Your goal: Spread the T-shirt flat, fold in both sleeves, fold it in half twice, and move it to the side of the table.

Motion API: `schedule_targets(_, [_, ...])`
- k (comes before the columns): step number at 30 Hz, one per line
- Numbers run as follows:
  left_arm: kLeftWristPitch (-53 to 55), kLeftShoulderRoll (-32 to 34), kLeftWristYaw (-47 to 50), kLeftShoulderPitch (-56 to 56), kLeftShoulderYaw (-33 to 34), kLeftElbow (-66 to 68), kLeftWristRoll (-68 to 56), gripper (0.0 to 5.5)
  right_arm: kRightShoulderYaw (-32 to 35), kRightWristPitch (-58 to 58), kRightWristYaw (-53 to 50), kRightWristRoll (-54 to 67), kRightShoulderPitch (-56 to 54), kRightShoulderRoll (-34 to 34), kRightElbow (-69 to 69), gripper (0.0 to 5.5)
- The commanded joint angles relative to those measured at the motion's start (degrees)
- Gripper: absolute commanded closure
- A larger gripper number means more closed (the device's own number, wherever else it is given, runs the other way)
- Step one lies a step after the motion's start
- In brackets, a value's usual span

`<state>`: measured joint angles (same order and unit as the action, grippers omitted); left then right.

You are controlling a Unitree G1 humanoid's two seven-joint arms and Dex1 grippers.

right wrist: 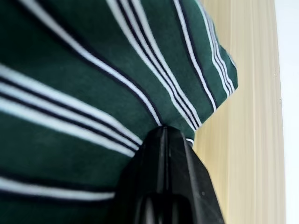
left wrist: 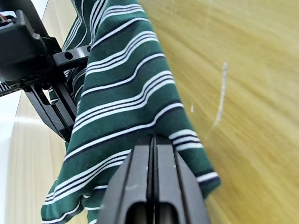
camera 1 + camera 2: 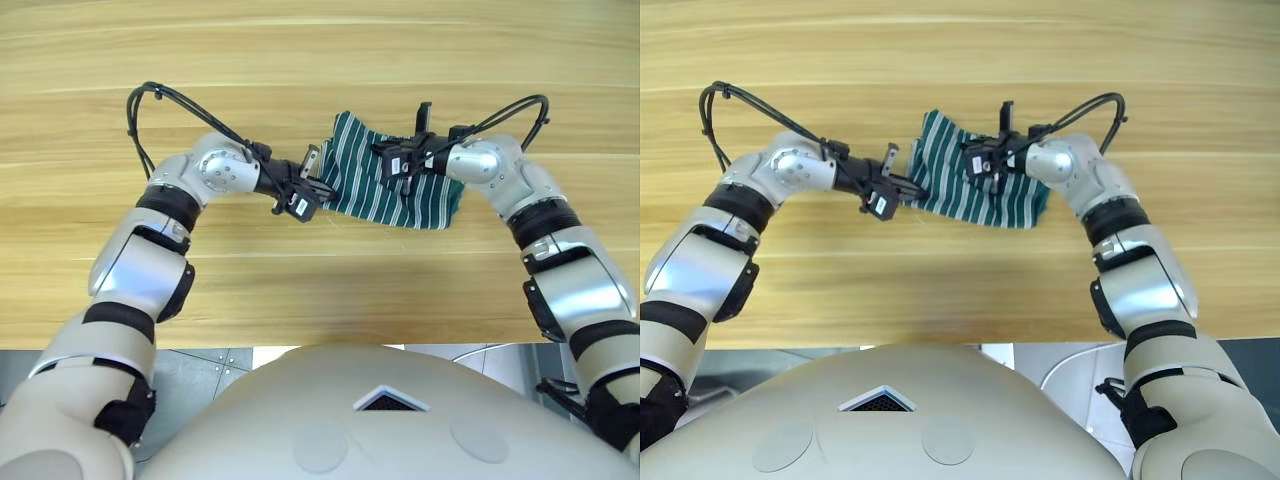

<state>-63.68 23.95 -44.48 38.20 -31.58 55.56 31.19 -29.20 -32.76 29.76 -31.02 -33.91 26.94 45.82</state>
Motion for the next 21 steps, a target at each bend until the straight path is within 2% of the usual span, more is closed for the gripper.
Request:
schedule_targets(1, [-0.73, 5.18, 0.32, -5.37, -3.38, -4.10, 3.90, 5.50, -0.64, 6.04, -2.31, -3.26, 0.18, 1.65, 6.16, 5.47])
schedule_targets(11, [0.99, 12.54, 3.80, -15.21, -5.58, -13.98, 4.91, 5.50, 0.13, 7.81, -5.33, -1.31, 0.30, 2.38, 10.06, 5.47])
schedule_targets(21, [5.28, 12.81, 13.05, -13.11, 2.89, -21.06, -0.12, 5.50, 0.97, 5.60, -3.65, 1.59, 3.27, 0.92, 8.31, 5.47])
